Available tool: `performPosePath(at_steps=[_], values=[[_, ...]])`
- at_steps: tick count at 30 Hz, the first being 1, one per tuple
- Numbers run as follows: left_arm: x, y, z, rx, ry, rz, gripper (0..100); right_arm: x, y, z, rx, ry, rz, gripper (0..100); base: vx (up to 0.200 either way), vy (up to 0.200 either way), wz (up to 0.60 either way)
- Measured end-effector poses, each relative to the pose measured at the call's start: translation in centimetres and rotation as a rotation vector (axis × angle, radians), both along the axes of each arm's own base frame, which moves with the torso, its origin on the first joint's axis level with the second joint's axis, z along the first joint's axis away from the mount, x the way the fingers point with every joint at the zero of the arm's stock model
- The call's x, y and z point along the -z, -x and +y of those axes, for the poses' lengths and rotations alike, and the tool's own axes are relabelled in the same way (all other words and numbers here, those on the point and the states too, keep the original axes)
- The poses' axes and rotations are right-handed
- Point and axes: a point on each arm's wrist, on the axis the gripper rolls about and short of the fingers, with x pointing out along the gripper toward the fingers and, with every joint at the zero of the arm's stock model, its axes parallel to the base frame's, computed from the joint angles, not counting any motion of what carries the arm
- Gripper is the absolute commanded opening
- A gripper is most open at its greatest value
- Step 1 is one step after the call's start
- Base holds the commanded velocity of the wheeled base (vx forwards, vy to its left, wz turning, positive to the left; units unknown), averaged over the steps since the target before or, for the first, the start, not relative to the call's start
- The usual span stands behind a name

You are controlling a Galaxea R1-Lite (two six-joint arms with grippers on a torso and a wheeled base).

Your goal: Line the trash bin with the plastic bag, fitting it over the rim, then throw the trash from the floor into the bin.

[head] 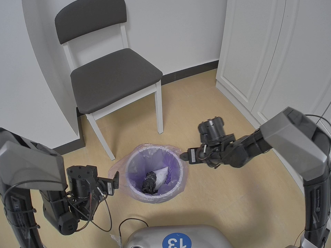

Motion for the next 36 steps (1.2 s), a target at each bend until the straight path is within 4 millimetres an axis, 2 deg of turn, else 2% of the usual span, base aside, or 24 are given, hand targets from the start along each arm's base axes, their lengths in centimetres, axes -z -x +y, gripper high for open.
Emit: performPosePath(at_steps=[5, 9, 15, 18, 25, 33, 36], values=[[2.6, -4.6, 1.8, -0.037, -0.074, -0.004, 100, -2.4, 1.6, -5.6, 0.097, -0.022, -0.057, 100, 0.000, 0.000, 0.00], [4.4, -7.4, 3.1, -0.041, -0.089, 0.004, 100, -4.0, 3.1, -10.1, 0.180, -0.063, -0.141, 100, 0.000, 0.000, 0.00], [6.9, -8.9, 4.7, 0.038, -0.073, 0.060, 100, -6.0, 6.2, -16.9, 0.305, -0.121, -0.267, 100, 0.000, 0.000, 0.00], [7.8, -9.2, 5.4, 0.065, -0.061, 0.081, 100, -6.7, 7.8, -19.2, 0.348, -0.133, -0.299, 100, 0.000, 0.000, 0.00], [8.5, -9.1, 5.6, 0.091, 0.013, 0.047, 100, -7.7, 9.6, -20.6, 0.382, -0.139, -0.331, 100, 0.000, 0.000, 0.00], [8.7, -7.3, 4.5, 0.164, 0.097, 0.115, 100, -7.5, 10.3, -19.8, 0.355, -0.140, -0.317, 100, 0.000, 0.000, 0.00], [8.6, -7.2, 4.3, 0.172, 0.105, 0.113, 100, -7.3, 10.4, -19.3, 0.339, -0.140, -0.308, 100, 0.000, 0.000, 0.00]])
